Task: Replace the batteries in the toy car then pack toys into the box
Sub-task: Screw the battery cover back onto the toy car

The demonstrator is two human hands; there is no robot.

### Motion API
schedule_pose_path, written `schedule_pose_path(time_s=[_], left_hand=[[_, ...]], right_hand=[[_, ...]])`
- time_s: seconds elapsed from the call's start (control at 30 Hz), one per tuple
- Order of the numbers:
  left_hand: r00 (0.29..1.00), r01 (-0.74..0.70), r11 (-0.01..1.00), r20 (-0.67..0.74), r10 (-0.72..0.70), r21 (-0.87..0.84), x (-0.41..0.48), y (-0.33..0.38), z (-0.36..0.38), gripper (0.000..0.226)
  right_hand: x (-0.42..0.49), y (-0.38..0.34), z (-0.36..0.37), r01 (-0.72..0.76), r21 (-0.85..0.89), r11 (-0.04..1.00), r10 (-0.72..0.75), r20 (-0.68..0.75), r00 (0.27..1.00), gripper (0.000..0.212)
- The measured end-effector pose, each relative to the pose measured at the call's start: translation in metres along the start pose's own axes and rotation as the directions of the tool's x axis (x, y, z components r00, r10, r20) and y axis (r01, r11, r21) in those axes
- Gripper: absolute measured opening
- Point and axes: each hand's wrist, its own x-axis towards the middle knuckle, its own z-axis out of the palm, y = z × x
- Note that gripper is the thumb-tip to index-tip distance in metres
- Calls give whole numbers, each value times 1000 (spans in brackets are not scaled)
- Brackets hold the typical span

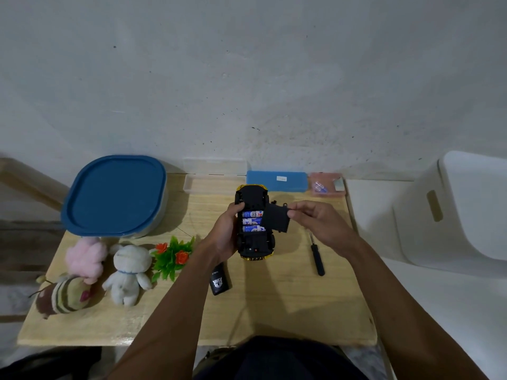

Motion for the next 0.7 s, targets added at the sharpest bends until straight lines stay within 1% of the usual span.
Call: schedule_pose_path(time_s=[0.13, 0.23, 0.47, 0.7], left_hand=[[999, 4, 999, 36, -6, 49, -1, 0, 3, 50], [999, 1, 998, 41, -3, 62, -2, 1, 4, 51], [997, 17, 999, 69, -19, 38, -4, 3, 6, 50], [998, 13, 998, 55, -16, 66, -5, 3, 6, 49]], right_hand=[[4, -5, 19, 39, -41, 998, -37, 47, 998, 11], [6, -6, 25, 62, -67, 996, -59, 48, 997, 12], [10, -9, 25, 74, -58, 996, -73, 19, 997, 11], [12, -11, 25, 93, -150, 984, -88, 43, 995, 11]])
